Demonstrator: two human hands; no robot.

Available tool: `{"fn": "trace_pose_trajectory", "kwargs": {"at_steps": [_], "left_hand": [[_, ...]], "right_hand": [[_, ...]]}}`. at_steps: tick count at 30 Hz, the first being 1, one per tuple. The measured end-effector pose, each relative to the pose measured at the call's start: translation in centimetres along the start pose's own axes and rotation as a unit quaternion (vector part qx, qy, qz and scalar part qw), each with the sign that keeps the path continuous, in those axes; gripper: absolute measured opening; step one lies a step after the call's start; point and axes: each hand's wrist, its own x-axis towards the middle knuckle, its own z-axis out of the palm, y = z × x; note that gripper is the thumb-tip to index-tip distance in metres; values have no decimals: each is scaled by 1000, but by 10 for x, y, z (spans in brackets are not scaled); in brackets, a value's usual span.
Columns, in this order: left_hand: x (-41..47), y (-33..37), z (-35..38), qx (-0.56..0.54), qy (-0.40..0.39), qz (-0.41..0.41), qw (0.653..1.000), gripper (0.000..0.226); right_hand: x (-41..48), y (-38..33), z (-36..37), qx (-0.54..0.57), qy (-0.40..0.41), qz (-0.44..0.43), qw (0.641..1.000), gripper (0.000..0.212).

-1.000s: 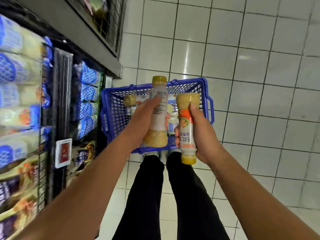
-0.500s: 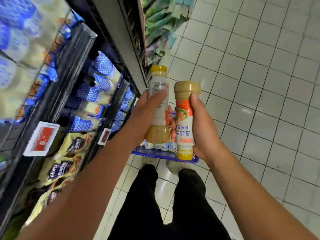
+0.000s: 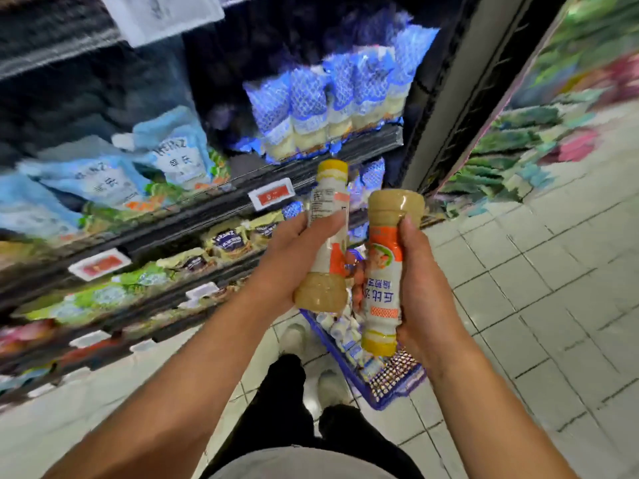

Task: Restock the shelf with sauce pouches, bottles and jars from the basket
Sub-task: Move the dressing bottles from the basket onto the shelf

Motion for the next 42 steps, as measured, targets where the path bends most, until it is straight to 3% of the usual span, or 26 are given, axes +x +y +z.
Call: {"fn": "trace_pose_trajectory", "kwargs": {"at_steps": [9, 16, 20, 25, 27, 29, 31, 38, 42], "left_hand": [[-107, 12, -75, -165, 161, 108, 967, 23], [-186, -2, -135, -213, 284, 161, 921, 56], [-239, -16, -173, -244, 362, 180, 882, 41], [-312, -39, -225, -260, 453, 176, 834, 48], [-344, -48, -246, -266, 478, 182, 817, 40], [-373, -58, -266, -276, 484, 199, 806, 30], [-403, -66, -285, -272, 500, 206, 796, 34], [-495, -89, -340, -278, 559, 220, 749, 34], [-534, -101, -360, -302, 577, 234, 722, 39]], "right_hand": [[-24, 31, 89, -116, -185, 45, 975, 63], [-45, 82, 159, -213, -286, 93, 930, 64], [-64, 124, 200, -250, -340, 138, 896, 70], [-101, 185, 255, -292, -392, 214, 846, 71], [-119, 211, 276, -302, -417, 229, 826, 70], [-137, 235, 295, -311, -438, 228, 812, 78], [-155, 259, 314, -326, -453, 219, 800, 81], [-217, 337, 376, -379, -469, 201, 772, 76], [-243, 372, 398, -402, -491, 211, 744, 60]]}}
